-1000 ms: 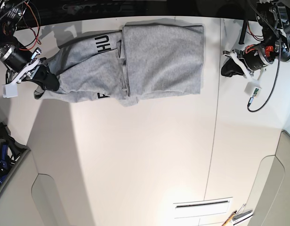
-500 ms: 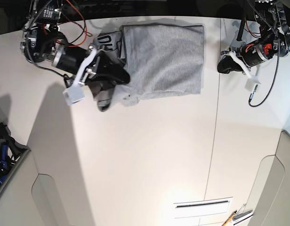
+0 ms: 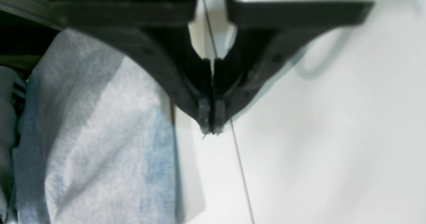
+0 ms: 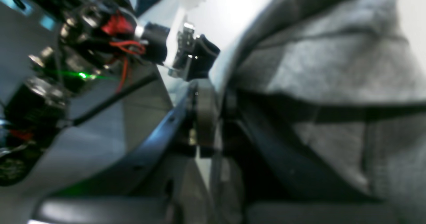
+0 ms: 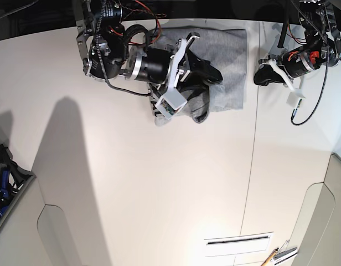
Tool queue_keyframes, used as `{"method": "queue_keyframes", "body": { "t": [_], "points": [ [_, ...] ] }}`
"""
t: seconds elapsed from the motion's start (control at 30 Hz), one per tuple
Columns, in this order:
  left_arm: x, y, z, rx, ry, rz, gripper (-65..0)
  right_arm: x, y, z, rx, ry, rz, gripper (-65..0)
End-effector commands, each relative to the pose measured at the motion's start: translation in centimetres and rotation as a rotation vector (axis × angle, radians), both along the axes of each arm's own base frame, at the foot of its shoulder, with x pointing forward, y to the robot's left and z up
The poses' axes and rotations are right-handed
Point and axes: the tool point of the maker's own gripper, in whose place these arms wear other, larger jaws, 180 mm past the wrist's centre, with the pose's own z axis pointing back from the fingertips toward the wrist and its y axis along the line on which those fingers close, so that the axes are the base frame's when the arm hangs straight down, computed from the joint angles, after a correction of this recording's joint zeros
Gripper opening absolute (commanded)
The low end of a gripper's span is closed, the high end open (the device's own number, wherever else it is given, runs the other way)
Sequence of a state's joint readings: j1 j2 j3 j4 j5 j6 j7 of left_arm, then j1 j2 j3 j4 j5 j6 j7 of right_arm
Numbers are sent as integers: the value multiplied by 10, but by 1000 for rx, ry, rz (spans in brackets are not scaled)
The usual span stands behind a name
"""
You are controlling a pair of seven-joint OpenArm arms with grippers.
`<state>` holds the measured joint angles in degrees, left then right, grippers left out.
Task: Fold the T-shirt properly
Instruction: 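Grasp the collar end with the right gripper and fold it over the stack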
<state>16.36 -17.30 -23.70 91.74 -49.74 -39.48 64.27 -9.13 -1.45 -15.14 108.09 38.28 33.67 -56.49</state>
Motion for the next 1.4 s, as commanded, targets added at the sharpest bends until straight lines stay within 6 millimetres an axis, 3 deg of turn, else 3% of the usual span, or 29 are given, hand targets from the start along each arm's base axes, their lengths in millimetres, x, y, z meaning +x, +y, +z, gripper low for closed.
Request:
{"method": "queue_keyframes", "body": {
  "t": [0.0,0.27,0.53,0.7,1.13,1.27,1.37],
  "points": [
    [1,3,4,9,-9,-6,-650,6,7,18,50,-58,-1,-650],
    [0,-6,1,0,2,-35,-650,20,10,14,-5,-140,-41,-650],
    [-3,-37,-6,-29,12,-119,-650,3,33,-23,-24,-37,40,-650],
    [-5,-37,-9,-10,20,-130,-650,1,43,-36,-48,-16,87,-650],
    [-6,-34,-11,9,27,-133,-650,39,65,13,51,-140,65,-650],
    [-6,-34,-11,9,27,-133,-650,41,65,15,51,-148,65,-446],
    [-6,-34,-11,9,27,-133,-650,40,65,13,42,-144,71,-380]
  ]
}}
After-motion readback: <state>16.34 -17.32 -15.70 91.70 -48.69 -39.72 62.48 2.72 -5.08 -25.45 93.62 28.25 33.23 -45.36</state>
